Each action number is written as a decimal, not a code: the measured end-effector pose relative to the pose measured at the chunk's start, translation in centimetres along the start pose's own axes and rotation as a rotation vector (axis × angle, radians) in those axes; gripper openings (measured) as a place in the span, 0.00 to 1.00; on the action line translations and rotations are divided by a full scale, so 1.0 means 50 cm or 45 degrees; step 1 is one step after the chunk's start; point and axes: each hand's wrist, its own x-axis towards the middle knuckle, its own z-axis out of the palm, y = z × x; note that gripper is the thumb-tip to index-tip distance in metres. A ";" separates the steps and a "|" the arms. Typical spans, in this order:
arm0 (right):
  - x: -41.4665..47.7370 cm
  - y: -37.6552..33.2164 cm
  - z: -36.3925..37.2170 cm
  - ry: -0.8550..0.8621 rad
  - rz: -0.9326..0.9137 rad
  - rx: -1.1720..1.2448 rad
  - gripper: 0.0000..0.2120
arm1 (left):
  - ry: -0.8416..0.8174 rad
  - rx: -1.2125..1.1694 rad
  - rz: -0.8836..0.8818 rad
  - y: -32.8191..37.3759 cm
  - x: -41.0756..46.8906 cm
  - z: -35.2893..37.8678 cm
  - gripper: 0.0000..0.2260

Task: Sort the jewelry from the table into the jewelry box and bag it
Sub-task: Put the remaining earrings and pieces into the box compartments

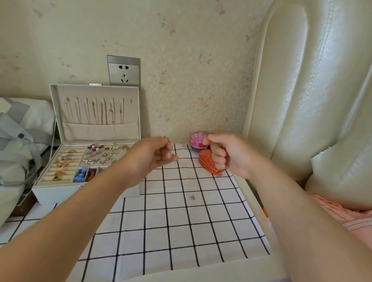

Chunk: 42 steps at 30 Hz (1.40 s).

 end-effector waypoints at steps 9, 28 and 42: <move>0.021 -0.002 0.067 -0.208 0.033 -0.067 0.15 | -0.032 0.176 0.127 0.104 -0.015 -0.012 0.09; 0.138 -0.100 0.299 -0.211 -0.290 -0.006 0.09 | 0.261 0.829 0.340 0.234 -0.016 -0.217 0.10; 0.304 -0.088 0.362 0.489 -0.508 -0.440 0.08 | 0.469 0.986 0.399 0.193 0.095 -0.350 0.10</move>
